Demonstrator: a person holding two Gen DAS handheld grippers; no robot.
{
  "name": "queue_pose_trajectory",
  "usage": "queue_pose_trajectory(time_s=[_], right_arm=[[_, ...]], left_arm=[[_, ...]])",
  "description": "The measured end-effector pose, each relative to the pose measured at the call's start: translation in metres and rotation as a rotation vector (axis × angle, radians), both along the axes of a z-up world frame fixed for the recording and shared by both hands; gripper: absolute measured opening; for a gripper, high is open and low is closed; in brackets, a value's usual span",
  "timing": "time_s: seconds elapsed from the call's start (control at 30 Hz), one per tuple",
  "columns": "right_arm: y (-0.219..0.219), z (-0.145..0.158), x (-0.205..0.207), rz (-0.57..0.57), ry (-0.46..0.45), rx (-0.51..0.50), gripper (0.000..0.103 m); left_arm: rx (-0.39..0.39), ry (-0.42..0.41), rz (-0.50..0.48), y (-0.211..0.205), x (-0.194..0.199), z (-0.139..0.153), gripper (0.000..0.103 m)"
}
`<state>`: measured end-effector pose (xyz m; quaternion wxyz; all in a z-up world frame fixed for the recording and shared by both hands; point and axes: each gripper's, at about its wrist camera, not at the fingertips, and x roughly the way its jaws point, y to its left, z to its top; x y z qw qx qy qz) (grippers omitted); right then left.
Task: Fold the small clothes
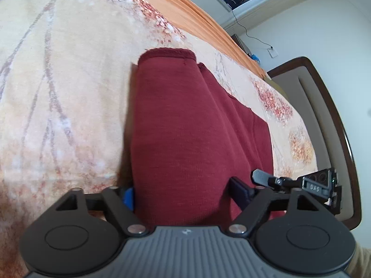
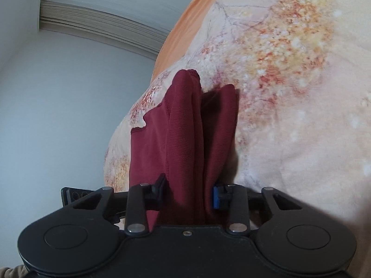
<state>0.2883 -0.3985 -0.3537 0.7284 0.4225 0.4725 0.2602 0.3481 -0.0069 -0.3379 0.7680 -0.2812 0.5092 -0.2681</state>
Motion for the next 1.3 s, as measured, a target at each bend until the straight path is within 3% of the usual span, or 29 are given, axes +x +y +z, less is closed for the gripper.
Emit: queue_pose_trajectory(time_s=[0.13,0.2,0.3,0.67,0.87,1.1,1.3], right_arm=[[0.005,0.005,0.0,0.009,-0.012,-0.043,0.036],[0.005,0.005,0.0,0.009,-0.011,-0.055,0.035],[0.009,0.007,0.0,0.008,-0.01,-0.068,0.034],[0.018,0.034,-0.006,0.0,-0.024,-0.096,0.032],[0.031,0.052,-0.022,0.007,-0.035,-0.075,0.032],[0.079,0.071,-0.042,0.088,-0.039,-0.057,0.032],[0.163,0.081,-0.038,0.202,-0.042,-0.015,0.032]], left_arm=[[0.022,-0.004,0.004,0.0,-0.002,0.004,0.066],[0.025,-0.007,0.012,-0.001,-0.003,0.006,0.05],[0.053,-0.025,0.012,-0.003,-0.007,0.012,0.041],[0.109,-0.046,-0.001,-0.013,-0.016,0.043,0.036],[0.111,-0.06,0.015,0.0,-0.041,0.06,0.036],[0.113,-0.048,0.093,0.051,-0.092,0.08,0.036],[0.167,-0.054,0.217,0.126,-0.134,0.104,0.036]])
